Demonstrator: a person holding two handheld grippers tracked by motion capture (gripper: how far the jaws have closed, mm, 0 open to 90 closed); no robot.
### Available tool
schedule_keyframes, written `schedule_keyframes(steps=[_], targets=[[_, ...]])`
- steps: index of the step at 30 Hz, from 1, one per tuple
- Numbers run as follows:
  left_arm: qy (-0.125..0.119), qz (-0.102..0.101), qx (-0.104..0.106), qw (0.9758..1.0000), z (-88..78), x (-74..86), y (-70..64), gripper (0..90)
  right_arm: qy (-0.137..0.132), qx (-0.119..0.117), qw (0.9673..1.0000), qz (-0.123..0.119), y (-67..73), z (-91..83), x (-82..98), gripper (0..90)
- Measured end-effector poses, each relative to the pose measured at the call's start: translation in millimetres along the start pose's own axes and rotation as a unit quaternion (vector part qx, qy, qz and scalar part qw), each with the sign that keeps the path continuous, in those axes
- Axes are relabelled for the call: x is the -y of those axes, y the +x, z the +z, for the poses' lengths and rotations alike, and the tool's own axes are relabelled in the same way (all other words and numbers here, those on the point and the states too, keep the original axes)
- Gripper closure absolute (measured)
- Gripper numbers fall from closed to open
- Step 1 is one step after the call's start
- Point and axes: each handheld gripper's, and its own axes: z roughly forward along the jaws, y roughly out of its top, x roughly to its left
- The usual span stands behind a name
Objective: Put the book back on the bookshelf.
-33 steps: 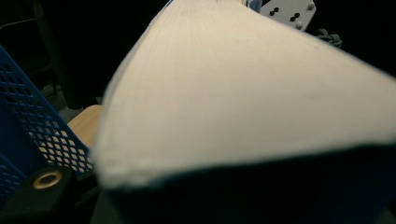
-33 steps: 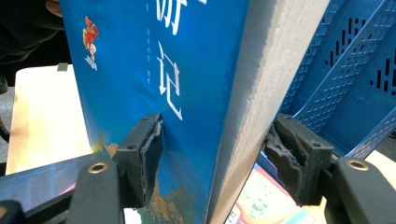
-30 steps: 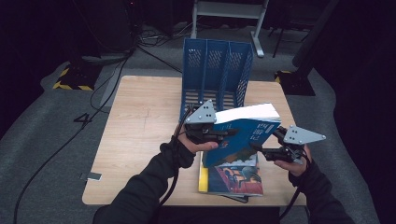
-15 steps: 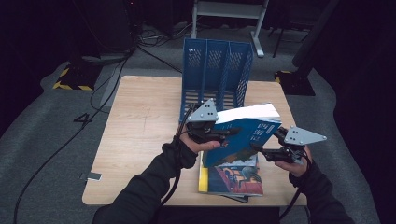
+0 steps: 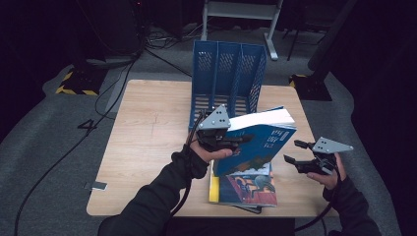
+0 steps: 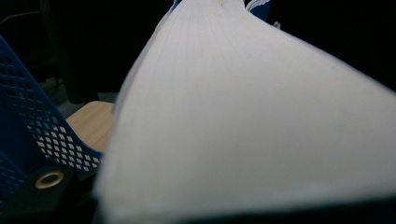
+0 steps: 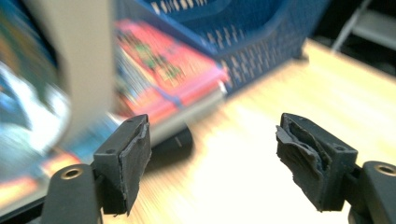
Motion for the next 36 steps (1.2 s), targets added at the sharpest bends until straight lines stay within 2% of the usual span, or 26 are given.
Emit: schedule_keyframes(steps=[2, 5, 8, 11, 19, 25, 27, 32, 36], targets=[[0.0, 0.0, -0.001, 1.0, 0.0, 0.1, -0.2, 60.1, 0.026, 0.021, 0.9994, 0.01, -8.8, 7.6, 16.0, 26.3], [-0.003, 0.003, -0.01, 0.9999, 0.7, 0.3, -2.6, 60.2, 0.059, 0.031, 0.9975, 0.024, -18.7, 15.3, 31.0, 26.3], [-0.006, 0.004, -0.012, 0.9999, 2.7, -0.5, -4.1, 60.4, 0.071, 0.034, 0.9955, 0.052, -28.0, 19.5, 40.4, 26.4], [-0.004, 0.003, -0.012, 0.9999, 5.6, -2.8, -4.0, 60.7, 0.071, 0.034, 0.9948, 0.065, -31.8, 21.1, 43.4, 26.5], [0.002, 0.002, -0.02, 0.9998, 14.3, -11.6, -3.5, 61.0, 0.075, 0.035, 0.9943, 0.068, -31.2, 22.3, 44.4, 27.1], [0.008, 0.022, -0.044, 0.9988, 16.8, -20.9, -1.7, 61.3, 0.069, 0.038, 0.9944, 0.07, -32.6, 20.4, 44.8, 27.4], [0.01, 0.028, -0.054, 0.9981, 16.0, -23.9, -1.6, 61.3, 0.069, 0.038, 0.9942, 0.073, -33.3, 20.5, 45.3, 27.4], [-0.001, 0.027, -0.069, 0.9972, 7.2, -32.9, 4.0, 61.3, 0.068, 0.041, 0.994, 0.075, -33.5, 20.4, 45.3, 27.4], [-0.014, 0.029, -0.093, 0.9952, -5.8, -39.6, 9.9, 61.3, 0.068, 0.041, 0.994, 0.075, -33.3, 20.3, 45.2, 27.4]])
